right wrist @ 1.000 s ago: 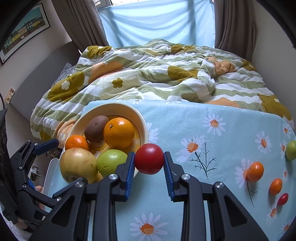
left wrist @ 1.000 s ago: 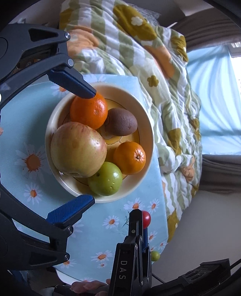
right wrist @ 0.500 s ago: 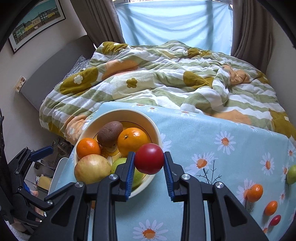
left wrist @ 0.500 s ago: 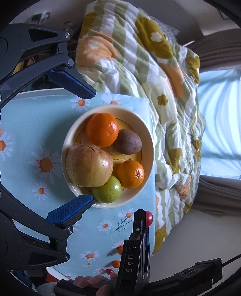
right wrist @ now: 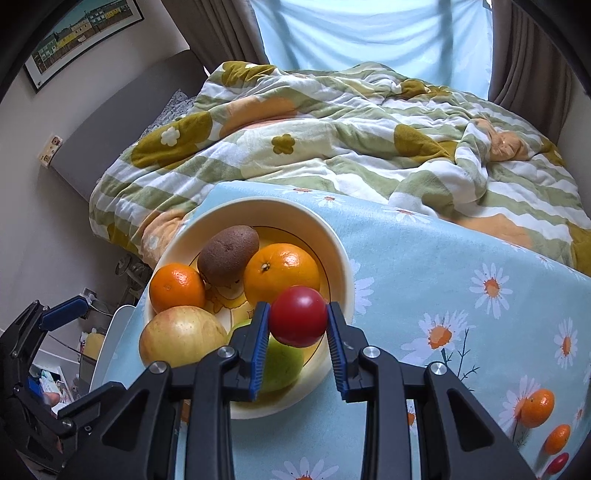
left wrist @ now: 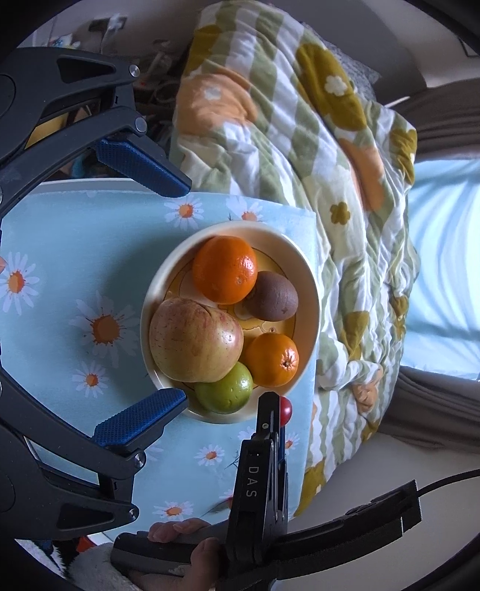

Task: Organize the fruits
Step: 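Lower the red tomato into the bowl and open the right tool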

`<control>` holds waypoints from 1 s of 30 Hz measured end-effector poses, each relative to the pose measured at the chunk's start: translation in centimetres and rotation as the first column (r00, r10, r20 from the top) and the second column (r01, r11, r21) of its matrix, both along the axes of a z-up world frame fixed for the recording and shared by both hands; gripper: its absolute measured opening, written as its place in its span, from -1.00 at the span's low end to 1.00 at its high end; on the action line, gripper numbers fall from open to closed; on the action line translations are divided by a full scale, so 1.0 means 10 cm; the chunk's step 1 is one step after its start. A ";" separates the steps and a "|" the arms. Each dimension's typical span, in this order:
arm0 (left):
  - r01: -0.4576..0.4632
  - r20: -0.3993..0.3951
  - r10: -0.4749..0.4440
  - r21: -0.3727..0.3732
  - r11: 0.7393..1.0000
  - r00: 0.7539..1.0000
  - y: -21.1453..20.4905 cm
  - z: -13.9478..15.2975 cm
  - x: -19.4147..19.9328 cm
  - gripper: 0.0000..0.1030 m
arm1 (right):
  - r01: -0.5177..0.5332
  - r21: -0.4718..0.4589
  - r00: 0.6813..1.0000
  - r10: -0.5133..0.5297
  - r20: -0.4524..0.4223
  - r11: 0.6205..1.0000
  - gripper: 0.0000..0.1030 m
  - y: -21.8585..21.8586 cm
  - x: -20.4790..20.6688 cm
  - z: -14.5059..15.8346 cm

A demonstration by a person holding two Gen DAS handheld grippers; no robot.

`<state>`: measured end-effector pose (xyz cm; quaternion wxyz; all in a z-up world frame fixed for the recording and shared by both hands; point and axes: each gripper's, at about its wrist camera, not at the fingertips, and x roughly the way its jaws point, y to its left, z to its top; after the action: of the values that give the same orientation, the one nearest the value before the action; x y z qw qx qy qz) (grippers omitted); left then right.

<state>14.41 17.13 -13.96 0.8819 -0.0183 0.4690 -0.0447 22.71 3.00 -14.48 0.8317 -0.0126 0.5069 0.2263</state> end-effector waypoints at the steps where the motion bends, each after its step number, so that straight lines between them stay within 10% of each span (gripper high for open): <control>1: 0.001 -0.003 -0.001 -0.002 1.000 1.000 0.00 -0.01 0.00 1.00 | 0.000 0.003 1.000 0.000 -0.006 1.000 -0.45 0.00 0.00 -0.01; 3: 0.001 -0.004 -0.001 -0.008 1.000 1.000 -0.01 -0.01 -0.01 1.00 | 0.000 0.010 1.000 0.000 -0.018 1.000 -0.41 0.01 0.00 -0.03; 8: 0.006 -0.007 -0.006 -0.010 1.000 1.000 -0.03 0.00 -0.02 1.00 | 0.014 0.027 1.000 -0.014 0.011 1.000 0.82 -0.02 -0.04 0.03; 30: 0.031 0.056 -0.031 -0.005 0.999 0.998 0.06 0.43 -0.24 1.00 | 0.109 0.027 0.989 -0.111 0.098 0.994 0.99 -0.20 -0.38 0.53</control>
<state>11.99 17.73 -9.65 0.8937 -0.0124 0.4444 -0.0602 18.87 1.04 -9.23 0.8671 0.0132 0.4624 0.1848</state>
